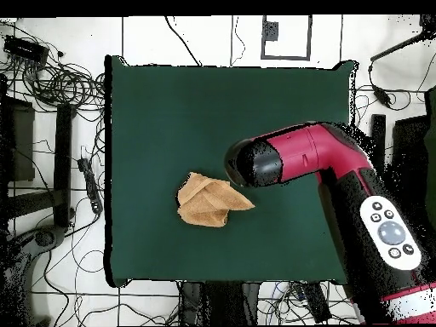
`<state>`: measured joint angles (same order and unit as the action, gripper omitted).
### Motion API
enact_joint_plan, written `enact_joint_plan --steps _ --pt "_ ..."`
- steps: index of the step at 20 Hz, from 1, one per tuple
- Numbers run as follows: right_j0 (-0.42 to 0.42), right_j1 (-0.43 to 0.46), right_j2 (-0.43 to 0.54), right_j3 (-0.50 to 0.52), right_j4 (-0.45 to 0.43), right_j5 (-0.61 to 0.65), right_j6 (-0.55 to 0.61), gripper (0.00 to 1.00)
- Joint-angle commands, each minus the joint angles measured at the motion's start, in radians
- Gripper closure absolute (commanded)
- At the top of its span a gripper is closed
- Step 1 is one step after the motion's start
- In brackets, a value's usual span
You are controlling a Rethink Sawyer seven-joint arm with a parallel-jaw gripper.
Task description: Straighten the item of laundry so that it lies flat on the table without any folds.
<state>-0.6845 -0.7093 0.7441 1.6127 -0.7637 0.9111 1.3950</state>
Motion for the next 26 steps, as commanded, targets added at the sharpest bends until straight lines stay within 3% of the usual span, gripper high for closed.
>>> enact_joint_plan --steps 1,26 --pt "0.047 0.035 -0.038 0.072 0.006 -0.054 0.03 0.0" --pt "0.049 -0.008 -0.038 0.154 0.033 -0.073 0.069 0.0"
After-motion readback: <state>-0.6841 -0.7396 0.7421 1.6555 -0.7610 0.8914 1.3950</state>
